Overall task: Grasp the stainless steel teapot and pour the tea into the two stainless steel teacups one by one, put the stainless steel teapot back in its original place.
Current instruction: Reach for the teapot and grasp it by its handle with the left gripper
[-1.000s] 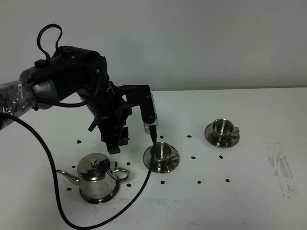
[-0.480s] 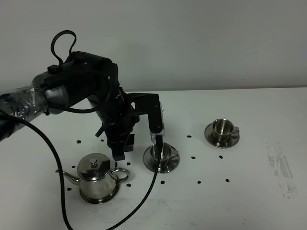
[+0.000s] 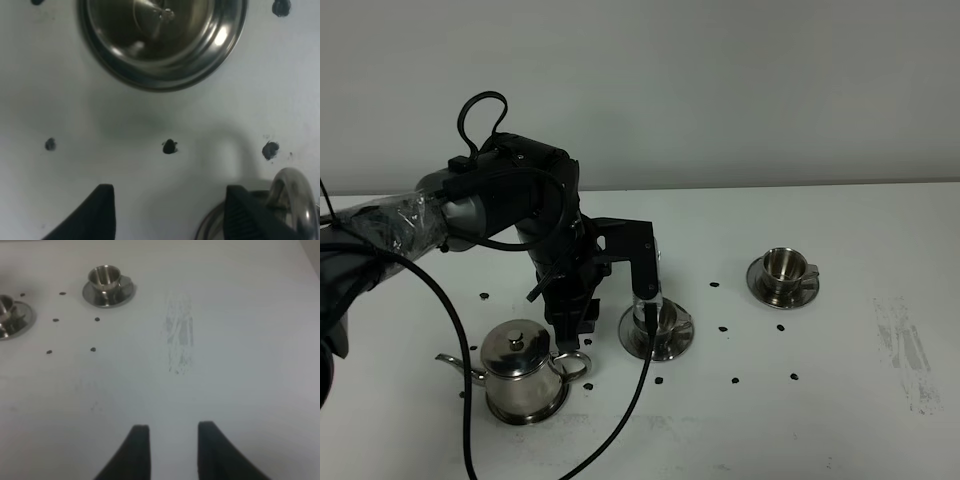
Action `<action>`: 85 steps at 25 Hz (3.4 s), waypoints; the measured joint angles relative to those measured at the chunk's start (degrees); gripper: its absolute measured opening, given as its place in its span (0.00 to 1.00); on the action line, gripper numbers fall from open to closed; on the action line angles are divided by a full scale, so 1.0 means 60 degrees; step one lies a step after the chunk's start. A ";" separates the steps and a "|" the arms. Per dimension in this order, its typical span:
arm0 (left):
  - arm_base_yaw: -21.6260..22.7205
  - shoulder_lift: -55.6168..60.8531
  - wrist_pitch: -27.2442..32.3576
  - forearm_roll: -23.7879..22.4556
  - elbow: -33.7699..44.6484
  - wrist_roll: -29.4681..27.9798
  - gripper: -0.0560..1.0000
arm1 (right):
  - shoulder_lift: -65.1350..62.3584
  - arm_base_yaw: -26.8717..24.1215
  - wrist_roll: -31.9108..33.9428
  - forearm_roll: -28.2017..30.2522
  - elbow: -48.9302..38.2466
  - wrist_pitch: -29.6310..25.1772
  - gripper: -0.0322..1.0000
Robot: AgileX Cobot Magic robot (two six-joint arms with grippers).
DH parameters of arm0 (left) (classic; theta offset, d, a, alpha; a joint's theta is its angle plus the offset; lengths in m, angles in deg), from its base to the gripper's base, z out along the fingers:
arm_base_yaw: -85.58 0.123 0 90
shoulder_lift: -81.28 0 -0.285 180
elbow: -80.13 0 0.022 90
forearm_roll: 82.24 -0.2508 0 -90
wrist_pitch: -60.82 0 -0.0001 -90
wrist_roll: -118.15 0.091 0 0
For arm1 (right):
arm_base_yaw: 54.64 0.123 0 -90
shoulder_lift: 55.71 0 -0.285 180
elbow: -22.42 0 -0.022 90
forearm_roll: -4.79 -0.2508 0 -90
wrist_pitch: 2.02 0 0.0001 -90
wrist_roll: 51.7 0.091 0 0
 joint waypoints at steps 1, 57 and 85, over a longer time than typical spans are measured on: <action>0.0000 -0.0021 0.0020 0.0008 0.0000 0.0000 0.53 | 0.0000 0.0000 0.0000 0.0000 0.0000 0.0009 0.26; -0.0486 0.0654 0.2440 0.1500 0.0000 0.0335 0.53 | 0.0000 0.0000 0.0000 0.0000 0.0000 0.0017 0.26; -0.4086 0.3448 -0.1181 -0.2172 0.2359 -0.8415 0.53 | 0.0000 0.0000 0.0000 0.0000 0.0000 0.0017 0.26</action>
